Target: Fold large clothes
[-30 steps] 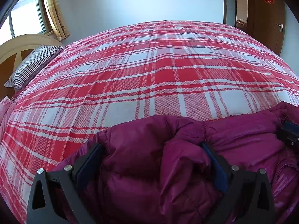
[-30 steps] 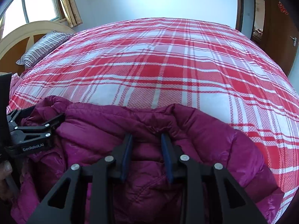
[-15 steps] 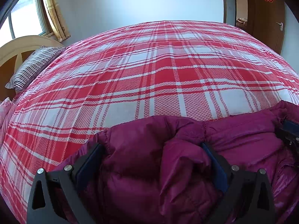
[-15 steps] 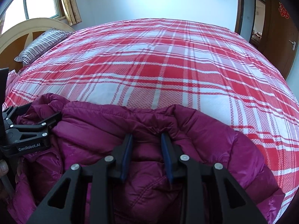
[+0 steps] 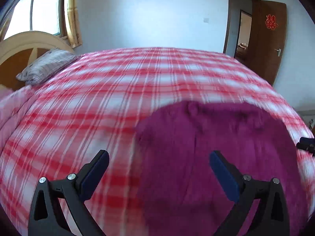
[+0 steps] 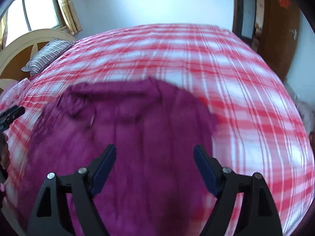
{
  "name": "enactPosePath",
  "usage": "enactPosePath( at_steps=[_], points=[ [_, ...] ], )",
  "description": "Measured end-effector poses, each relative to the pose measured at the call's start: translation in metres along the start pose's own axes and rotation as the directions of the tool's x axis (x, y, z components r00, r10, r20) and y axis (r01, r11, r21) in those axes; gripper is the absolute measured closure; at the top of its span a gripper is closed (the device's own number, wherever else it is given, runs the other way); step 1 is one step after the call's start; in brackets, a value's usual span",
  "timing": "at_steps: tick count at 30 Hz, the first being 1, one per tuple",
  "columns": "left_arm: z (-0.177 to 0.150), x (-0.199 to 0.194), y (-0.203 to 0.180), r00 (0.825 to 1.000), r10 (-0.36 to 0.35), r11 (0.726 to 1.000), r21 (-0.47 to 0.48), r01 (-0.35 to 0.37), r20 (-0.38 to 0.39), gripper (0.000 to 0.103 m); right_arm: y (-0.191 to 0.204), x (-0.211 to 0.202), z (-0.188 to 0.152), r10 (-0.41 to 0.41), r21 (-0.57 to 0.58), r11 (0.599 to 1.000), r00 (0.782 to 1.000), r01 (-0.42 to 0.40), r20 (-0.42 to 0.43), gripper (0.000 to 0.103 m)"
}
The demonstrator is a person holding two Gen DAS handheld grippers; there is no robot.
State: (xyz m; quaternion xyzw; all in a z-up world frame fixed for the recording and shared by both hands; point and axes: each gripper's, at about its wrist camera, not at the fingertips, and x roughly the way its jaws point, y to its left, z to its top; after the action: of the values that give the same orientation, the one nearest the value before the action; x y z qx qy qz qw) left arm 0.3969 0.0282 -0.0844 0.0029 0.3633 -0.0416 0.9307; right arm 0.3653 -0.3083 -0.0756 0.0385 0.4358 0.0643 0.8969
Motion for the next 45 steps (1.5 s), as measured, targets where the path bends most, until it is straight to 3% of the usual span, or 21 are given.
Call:
enactPosePath(
  at_steps=[3, 5, 8, 11, 14, 17, 20, 22, 23, 24, 26, 28, 32, 36, 39, 42, 45],
  points=[
    [-0.084, -0.046, 0.027, 0.997, 0.008, 1.000, -0.026, -0.010, -0.076, 0.001, -0.011, -0.042, -0.073, 0.040, 0.058, 0.998, 0.998, -0.036, -0.058, 0.021],
    [-0.132, -0.065, 0.037, 0.989, 0.003, 0.999, -0.047, -0.009, -0.145, 0.001, -0.016, -0.063, -0.127, 0.027, 0.091, 0.996, 0.995, -0.018, -0.101, 0.021],
    [-0.181, -0.090, 0.031, 0.989, -0.012, 0.999, -0.034, 0.007, -0.150, 0.001, -0.021, -0.088, -0.183, -0.001, 0.142, 0.990, 0.991, 0.020, -0.134, 0.021],
    [-0.209, -0.103, 0.013, 0.991, -0.019, 0.999, 0.024, 0.023, -0.135, 0.001, -0.020, -0.110, -0.223, -0.019, 0.178, 0.983, 0.993, 0.040, -0.120, 0.021],
    [-0.221, -0.104, 0.008, 0.987, -0.045, 0.999, -0.004, 0.045, -0.154, 0.001, -0.016, -0.116, -0.252, 0.024, 0.226, 0.974, 0.992, 0.004, -0.121, 0.024],
    [-0.228, -0.110, 0.004, 0.987, -0.062, 0.998, -0.030, 0.058, -0.148, 0.001, -0.002, -0.119, -0.270, 0.012, 0.196, 0.981, 0.995, 0.007, -0.096, 0.030],
    [-0.239, -0.115, -0.002, 0.986, -0.076, 0.997, -0.020, 0.074, -0.146, 0.006, 0.012, -0.118, -0.276, 0.056, 0.195, 0.980, 0.996, -0.043, -0.064, 0.053],
    [-0.243, -0.122, -0.008, 0.992, -0.050, 0.999, 0.014, 0.052, -0.116, 0.050, 0.019, -0.114, -0.274, 0.077, 0.181, 0.981, 0.996, -0.067, -0.045, 0.076],
    [-0.242, -0.124, -0.008, 0.991, -0.073, 0.997, 0.016, 0.075, -0.114, 0.063, 0.023, -0.116, -0.279, 0.079, 0.181, 0.981, 0.996, -0.070, -0.039, 0.079],
    [-0.240, -0.127, -0.007, 0.987, -0.107, 0.994, 0.010, 0.109, -0.118, 0.097, 0.022, -0.117, -0.276, 0.096, 0.186, 0.978, 0.995, -0.090, -0.025, 0.087],
    [-0.232, -0.141, -0.003, 0.985, -0.145, 0.989, -0.015, 0.144, -0.097, 0.099, 0.020, -0.126, -0.280, 0.168, 0.215, 0.962, 0.986, -0.167, 0.014, 0.092],
    [-0.224, -0.163, -0.001, 0.985, -0.166, 0.986, -0.009, 0.165, -0.057, 0.100, 0.021, -0.149, -0.277, 0.184, 0.204, 0.959, 0.980, -0.195, 0.073, 0.093],
    [-0.206, -0.235, 0.004, 0.971, -0.232, 0.973, 0.033, 0.230, 0.064, 0.100, 0.035, -0.208, -0.272, 0.254, 0.158, 0.946, 0.950, -0.283, 0.181, 0.093],
    [-0.191, -0.307, 0.014, 0.922, -0.358, 0.934, 0.042, 0.356, 0.145, 0.100, 0.048, -0.276, -0.272, 0.301, 0.090, 0.937, 0.910, -0.338, 0.286, 0.093],
    [-0.178, -0.347, 0.024, 0.889, -0.410, 0.910, 0.024, 0.414, 0.203, 0.100, 0.050, -0.321, -0.272, 0.308, 0.063, 0.933, 0.877, -0.354, 0.368, 0.093],
    [-0.160, -0.360, 0.030, 0.863, -0.439, 0.893, 0.010, 0.451, 0.251, 0.100, 0.047, -0.356, -0.263, 0.303, 0.037, 0.933, 0.835, -0.359, 0.459, 0.093],
    [-0.136, -0.328, 0.027, 0.866, -0.453, 0.888, 0.020, 0.460, 0.214, 0.100, 0.043, -0.353, -0.241, 0.279, 0.029, 0.941, 0.822, -0.338, 0.497, 0.093]
  ],
)
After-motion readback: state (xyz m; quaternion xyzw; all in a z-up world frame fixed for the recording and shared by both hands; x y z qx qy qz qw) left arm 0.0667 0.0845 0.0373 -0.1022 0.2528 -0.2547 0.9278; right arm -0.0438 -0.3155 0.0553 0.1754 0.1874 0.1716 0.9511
